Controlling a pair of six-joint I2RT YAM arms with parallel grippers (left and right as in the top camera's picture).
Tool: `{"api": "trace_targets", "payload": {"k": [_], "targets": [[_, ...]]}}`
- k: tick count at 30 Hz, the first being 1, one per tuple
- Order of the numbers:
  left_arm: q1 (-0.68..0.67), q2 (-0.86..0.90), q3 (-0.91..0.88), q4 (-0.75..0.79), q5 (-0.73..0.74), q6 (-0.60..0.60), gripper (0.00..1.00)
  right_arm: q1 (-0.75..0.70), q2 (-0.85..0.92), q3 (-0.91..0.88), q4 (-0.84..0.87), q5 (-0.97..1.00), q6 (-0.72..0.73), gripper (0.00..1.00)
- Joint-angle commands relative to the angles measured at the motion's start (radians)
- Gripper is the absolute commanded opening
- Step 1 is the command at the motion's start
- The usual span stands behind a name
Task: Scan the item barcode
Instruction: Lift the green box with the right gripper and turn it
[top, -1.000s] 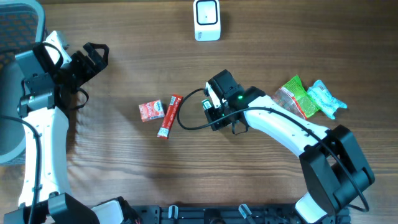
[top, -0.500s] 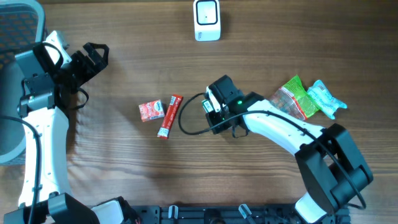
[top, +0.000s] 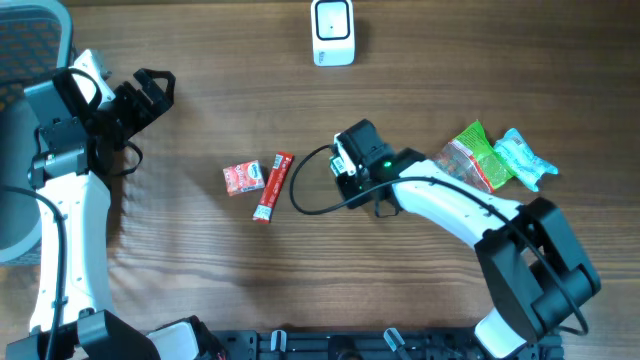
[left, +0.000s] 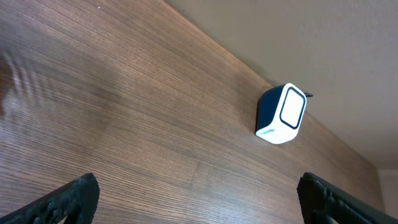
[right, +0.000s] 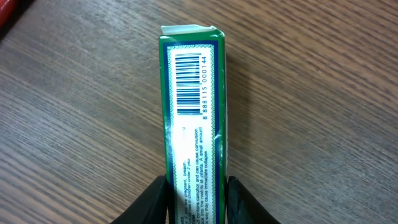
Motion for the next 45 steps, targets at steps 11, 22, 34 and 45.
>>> {"api": "trace_targets", "payload": {"k": [11,22,34,45], "targets": [[0.003,0.0,0.003,0.003,0.005,0.023,1.0,-0.229,0.017,-0.003,0.023,-0.2,-0.08,0.61],[0.003,0.0,0.003,0.003,0.005,0.023,1.0,-0.117,-0.019,0.064,-0.131,-0.134,-0.158,0.67],[0.003,0.0,0.003,0.003,0.005,0.023,1.0,-0.068,-0.018,-0.037,0.002,0.047,-0.061,0.59],[0.003,0.0,0.003,0.003,0.005,0.023,1.0,-0.067,-0.017,-0.147,0.179,0.05,-0.053,0.49]]}}
